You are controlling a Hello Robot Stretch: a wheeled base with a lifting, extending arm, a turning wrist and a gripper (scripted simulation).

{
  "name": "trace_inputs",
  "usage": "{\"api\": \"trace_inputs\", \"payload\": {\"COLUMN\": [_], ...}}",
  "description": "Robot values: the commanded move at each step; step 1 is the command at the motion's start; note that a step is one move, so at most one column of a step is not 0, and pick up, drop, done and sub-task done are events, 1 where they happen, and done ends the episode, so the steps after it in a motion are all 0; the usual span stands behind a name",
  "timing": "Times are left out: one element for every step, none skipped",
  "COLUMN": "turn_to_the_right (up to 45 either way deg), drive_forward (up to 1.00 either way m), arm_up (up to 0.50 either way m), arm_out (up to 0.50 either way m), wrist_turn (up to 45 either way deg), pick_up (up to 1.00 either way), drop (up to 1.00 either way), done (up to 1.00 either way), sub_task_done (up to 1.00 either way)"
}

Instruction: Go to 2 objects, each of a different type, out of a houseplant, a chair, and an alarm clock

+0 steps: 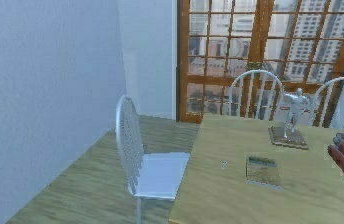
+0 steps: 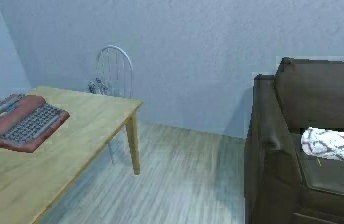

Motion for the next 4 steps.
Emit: {"api": "trace_inputs", "payload": {"turn_to_the_right": [0.0, 45.0, 45.0, 45.0], "drive_forward": [0.0, 0.0, 0.0, 0.0], "arm_up": [0.0, 0.0, 0.0, 0.0], "arm_out": [0.0, 0.0, 0.0, 0.0], "wrist_turn": [0.0, 0.0, 0.0, 0.0], "pick_up": [0.0, 0.0, 0.0, 0.0], "drop": [0.0, 0.0, 0.0, 0.0], "done": [0.0, 0.0, 0.0, 0.0], "sub_task_done": [1.0, 0.0, 0.0, 0.0]}}
